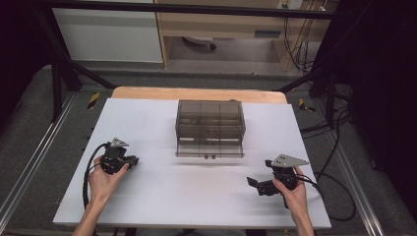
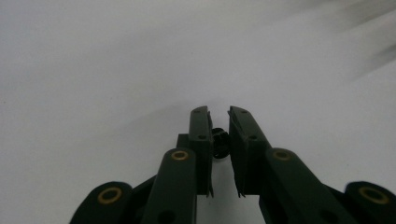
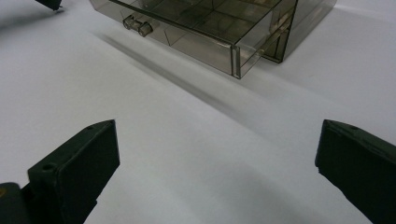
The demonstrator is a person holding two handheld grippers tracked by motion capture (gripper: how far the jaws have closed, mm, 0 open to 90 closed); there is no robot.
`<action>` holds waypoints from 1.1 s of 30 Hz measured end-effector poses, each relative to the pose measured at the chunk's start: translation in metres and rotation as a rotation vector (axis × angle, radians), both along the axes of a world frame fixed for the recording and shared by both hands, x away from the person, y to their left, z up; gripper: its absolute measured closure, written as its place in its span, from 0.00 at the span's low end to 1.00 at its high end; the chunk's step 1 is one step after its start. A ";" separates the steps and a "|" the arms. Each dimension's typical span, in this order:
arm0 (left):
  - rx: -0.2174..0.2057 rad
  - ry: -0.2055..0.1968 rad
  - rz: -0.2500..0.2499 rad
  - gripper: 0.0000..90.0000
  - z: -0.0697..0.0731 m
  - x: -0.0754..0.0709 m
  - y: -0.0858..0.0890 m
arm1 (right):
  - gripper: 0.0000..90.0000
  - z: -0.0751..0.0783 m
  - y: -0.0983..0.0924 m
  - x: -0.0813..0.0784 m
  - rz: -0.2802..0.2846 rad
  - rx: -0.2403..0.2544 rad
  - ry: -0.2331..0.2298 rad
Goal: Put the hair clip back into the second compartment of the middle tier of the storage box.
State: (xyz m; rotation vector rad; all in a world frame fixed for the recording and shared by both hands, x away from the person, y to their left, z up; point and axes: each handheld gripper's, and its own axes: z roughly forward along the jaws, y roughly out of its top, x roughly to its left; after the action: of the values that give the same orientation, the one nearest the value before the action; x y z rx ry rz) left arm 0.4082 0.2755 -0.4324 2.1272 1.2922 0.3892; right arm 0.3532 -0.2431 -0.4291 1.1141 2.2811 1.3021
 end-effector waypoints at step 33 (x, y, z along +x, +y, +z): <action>-0.050 -0.048 -0.080 0.88 0.023 -0.012 -0.006 | 0.01 -0.001 0.000 0.000 0.002 -0.006 0.004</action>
State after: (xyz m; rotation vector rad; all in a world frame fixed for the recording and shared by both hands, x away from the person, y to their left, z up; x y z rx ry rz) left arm 0.3964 0.2690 -0.4099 2.1072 1.1741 0.3679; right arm 0.3536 -0.2427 -0.4300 1.1135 2.2882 1.2936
